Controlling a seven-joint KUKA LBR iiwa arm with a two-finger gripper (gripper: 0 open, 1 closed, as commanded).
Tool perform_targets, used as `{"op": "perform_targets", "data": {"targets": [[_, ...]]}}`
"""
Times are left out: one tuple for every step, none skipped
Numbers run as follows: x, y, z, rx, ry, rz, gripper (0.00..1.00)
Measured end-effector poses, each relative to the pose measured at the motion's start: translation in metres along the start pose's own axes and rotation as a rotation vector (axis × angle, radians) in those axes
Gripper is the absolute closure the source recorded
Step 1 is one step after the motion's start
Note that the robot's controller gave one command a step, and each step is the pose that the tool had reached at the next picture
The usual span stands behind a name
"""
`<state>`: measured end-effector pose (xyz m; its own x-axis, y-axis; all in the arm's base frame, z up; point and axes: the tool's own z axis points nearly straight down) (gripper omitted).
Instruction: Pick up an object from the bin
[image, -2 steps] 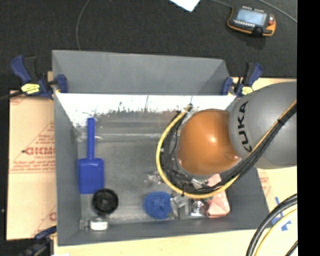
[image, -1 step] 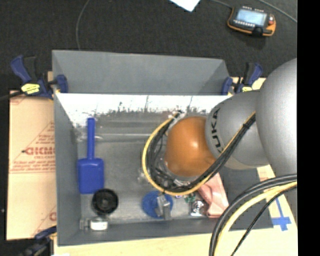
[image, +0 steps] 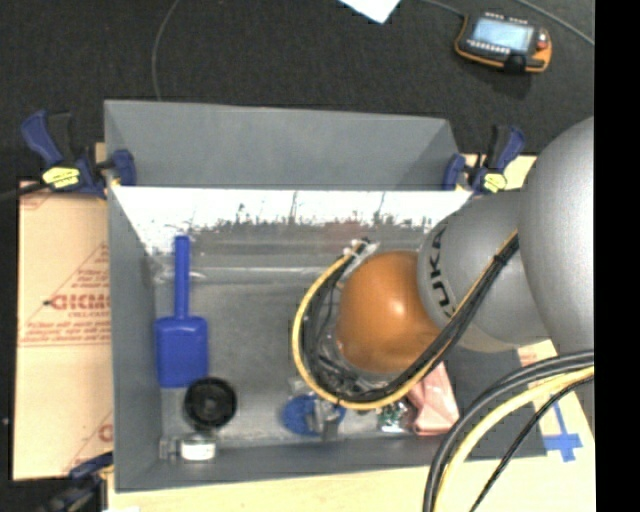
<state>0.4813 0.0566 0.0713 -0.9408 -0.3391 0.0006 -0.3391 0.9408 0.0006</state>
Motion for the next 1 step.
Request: {"op": "perform_targets", "data": {"targets": [[0.0000,0.0000,-0.0001,0.000,0.000,0.000,1.00]]}}
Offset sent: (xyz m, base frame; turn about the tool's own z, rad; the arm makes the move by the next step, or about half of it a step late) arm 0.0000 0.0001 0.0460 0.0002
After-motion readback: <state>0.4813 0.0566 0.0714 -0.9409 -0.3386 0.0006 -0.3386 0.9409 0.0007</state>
